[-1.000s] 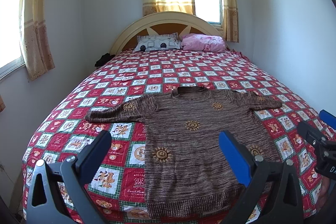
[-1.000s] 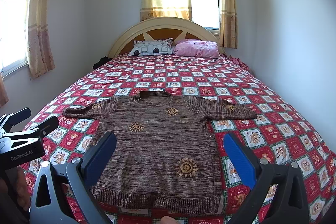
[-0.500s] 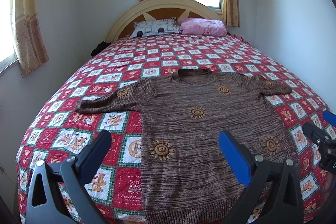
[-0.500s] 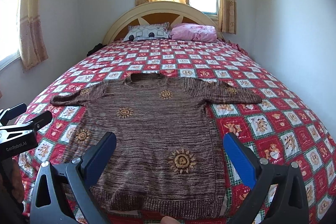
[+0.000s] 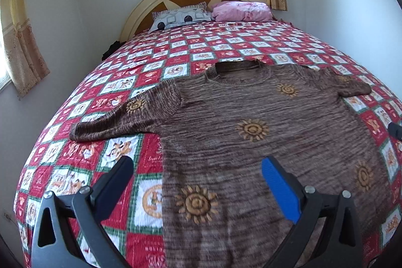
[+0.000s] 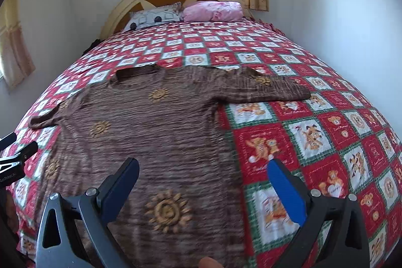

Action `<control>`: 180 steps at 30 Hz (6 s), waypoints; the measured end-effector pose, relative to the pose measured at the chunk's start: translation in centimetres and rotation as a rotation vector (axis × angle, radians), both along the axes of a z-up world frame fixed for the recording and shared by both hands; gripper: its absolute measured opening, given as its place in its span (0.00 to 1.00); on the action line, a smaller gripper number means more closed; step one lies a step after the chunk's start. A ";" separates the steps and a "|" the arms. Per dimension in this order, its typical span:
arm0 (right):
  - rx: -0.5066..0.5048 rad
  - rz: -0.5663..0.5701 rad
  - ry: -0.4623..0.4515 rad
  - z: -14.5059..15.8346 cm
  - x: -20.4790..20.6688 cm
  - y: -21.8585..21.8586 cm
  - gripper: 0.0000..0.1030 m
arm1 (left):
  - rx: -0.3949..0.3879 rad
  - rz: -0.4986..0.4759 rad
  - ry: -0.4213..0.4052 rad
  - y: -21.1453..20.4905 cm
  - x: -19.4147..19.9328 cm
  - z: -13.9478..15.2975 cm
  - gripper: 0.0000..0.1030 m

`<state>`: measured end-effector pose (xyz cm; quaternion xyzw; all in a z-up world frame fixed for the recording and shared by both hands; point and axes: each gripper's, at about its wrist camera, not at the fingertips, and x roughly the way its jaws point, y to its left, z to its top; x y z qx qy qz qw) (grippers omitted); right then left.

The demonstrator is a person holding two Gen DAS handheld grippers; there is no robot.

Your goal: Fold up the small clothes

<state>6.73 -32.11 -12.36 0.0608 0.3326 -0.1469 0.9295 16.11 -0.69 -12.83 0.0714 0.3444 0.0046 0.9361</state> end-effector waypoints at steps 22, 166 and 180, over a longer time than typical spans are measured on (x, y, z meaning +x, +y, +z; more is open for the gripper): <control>0.262 -0.350 0.010 -3.7 10.7 -25.4 0.78 | -0.003 0.119 0.060 4.3 12.3 -4.3 1.00; 0.073 0.411 0.164 -6.6 19.3 -4.3 0.65 | -0.127 0.006 0.232 -6.5 20.7 -8.1 1.00; 0.064 0.256 0.162 -5.9 21.4 -3.9 0.65 | -0.163 -0.011 0.221 -5.9 19.9 -8.2 1.00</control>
